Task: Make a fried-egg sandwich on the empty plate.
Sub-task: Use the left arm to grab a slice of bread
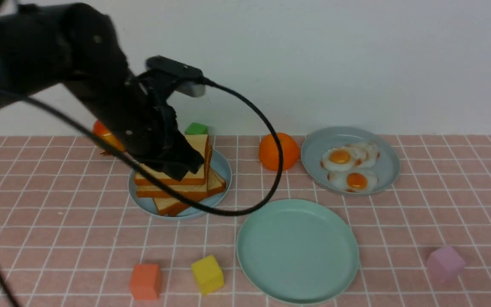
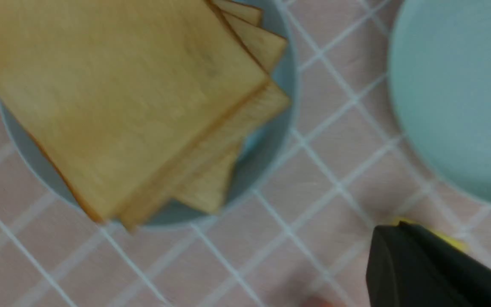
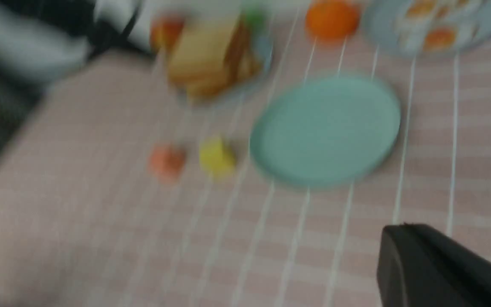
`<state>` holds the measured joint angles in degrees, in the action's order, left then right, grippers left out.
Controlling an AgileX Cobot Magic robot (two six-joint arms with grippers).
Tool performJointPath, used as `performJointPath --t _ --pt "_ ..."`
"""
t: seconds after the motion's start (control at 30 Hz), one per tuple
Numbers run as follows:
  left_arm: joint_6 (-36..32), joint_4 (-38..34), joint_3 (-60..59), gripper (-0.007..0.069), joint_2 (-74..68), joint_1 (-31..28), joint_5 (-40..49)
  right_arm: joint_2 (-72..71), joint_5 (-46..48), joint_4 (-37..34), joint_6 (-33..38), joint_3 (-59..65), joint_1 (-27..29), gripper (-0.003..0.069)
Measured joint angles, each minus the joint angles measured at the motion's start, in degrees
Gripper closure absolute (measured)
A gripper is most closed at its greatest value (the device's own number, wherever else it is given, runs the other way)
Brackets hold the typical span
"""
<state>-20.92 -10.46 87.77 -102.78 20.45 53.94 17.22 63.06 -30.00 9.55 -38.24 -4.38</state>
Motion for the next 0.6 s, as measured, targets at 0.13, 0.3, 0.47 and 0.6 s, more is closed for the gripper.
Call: performJointPath --t 0.13,0.3,0.47,0.6 --pt "-8.9 3.4 1.9 0.0585 -4.1 0.0 -0.8 6.5 8.1 3.5 4.1 -9.7 -3.5 0.0661" --pt "-14.9 4.1 2.1 0.0443 -5.9 0.0 -5.5 7.4 6.7 4.5 5.4 -11.5 -7.3 0.0658" --pt "-19.6 4.9 2.3 0.0234 -9.8 0.0 -12.1 7.5 4.3 5.7 5.6 -11.6 -8.5 0.0656" --pt "-23.0 6.6 2.3 0.0204 -11.4 0.0 -13.2 7.5 4.1 6.2 5.6 -11.6 -8.5 0.0655"
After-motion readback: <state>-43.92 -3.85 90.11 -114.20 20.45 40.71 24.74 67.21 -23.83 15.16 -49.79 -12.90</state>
